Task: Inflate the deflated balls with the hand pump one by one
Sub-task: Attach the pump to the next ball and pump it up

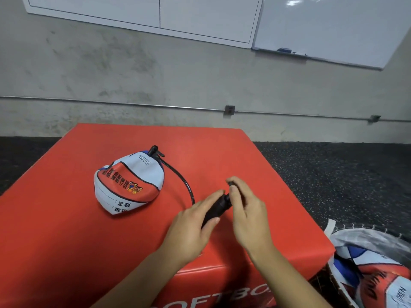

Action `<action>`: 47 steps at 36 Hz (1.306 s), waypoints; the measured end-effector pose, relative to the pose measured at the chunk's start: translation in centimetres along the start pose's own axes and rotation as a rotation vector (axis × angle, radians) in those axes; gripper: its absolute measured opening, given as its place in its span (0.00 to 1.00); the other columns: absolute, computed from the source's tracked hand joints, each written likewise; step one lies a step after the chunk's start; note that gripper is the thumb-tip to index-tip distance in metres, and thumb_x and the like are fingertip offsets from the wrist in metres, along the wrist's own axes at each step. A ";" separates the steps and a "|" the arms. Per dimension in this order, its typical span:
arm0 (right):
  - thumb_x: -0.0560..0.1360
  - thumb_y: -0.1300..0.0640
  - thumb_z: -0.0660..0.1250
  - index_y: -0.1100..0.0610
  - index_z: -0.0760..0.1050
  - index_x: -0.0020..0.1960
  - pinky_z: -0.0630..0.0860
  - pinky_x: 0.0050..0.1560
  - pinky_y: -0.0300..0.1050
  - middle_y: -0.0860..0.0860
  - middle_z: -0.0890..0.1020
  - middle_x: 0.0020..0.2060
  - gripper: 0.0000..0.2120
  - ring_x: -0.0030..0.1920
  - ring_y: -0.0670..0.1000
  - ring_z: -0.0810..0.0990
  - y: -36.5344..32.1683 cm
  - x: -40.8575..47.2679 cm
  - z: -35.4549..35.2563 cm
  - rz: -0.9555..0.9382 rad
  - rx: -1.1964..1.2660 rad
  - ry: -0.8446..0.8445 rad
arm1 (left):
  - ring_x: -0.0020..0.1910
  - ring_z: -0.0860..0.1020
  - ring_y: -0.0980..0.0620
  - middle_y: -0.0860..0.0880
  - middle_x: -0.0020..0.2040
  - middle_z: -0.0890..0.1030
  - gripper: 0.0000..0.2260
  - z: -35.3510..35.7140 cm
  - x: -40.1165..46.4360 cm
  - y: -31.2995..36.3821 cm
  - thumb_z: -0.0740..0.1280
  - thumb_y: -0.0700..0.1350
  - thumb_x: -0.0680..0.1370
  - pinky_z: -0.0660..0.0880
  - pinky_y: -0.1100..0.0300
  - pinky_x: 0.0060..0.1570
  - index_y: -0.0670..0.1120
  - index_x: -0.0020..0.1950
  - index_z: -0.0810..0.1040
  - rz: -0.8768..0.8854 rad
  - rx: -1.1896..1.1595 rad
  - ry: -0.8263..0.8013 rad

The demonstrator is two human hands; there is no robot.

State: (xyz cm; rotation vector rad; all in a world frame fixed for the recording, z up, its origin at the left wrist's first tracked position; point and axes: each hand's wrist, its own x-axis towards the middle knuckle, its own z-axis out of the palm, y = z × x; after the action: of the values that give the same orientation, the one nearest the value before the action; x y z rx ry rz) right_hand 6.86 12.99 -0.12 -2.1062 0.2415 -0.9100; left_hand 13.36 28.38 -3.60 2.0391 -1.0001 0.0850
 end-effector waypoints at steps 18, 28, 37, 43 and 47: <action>0.82 0.42 0.59 0.47 0.81 0.64 0.67 0.44 0.43 0.34 0.75 0.37 0.18 0.41 0.39 0.71 2.1 3.8 -7.8 0.060 0.239 0.275 | 0.62 0.80 0.56 0.62 0.68 0.78 0.31 -0.2 0.1 1.6 0.65 0.51 0.84 0.76 0.53 0.61 0.73 0.79 0.53 0.040 0.125 -0.123; 0.84 0.50 0.58 0.51 0.81 0.59 0.70 0.45 0.40 0.39 0.76 0.36 0.13 0.37 0.39 0.72 0.0 2.5 -4.8 0.004 0.153 0.246 | 0.65 0.80 0.51 0.61 0.70 0.77 0.32 -0.5 0.0 1.2 0.66 0.49 0.83 0.77 0.49 0.62 0.71 0.80 0.55 0.025 0.083 -0.113; 0.84 0.48 0.59 0.46 0.80 0.63 0.71 0.57 0.30 0.31 0.82 0.53 0.14 0.54 0.33 0.80 -0.2 0.0 -1.4 -0.013 0.012 -0.003 | 0.69 0.78 0.51 0.62 0.74 0.74 0.30 -0.7 0.0 0.7 0.63 0.54 0.81 0.77 0.47 0.63 0.71 0.80 0.55 0.011 0.086 -0.081; 0.83 0.45 0.59 0.43 0.79 0.66 0.75 0.57 0.35 0.29 0.81 0.54 0.15 0.54 0.35 0.81 0.1 -0.7 -1.2 0.022 -0.005 -0.087 | 0.71 0.77 0.53 0.62 0.75 0.74 0.30 -0.7 0.1 1.0 0.63 0.54 0.81 0.77 0.47 0.64 0.70 0.80 0.56 0.016 0.092 -0.074; 0.82 0.42 0.59 0.41 0.79 0.66 0.75 0.60 0.35 0.28 0.81 0.55 0.16 0.56 0.34 0.81 0.3 -0.9 -2.1 0.039 -0.009 -0.087 | 0.69 0.78 0.53 0.63 0.74 0.74 0.30 -0.6 0.1 1.3 0.63 0.54 0.82 0.77 0.47 0.63 0.71 0.80 0.56 0.031 0.123 -0.096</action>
State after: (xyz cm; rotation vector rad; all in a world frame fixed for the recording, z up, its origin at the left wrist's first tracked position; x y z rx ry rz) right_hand 4.82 11.90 0.03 -2.1359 0.2416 -0.7941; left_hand 12.72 28.30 -2.27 2.1566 -1.1100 0.0669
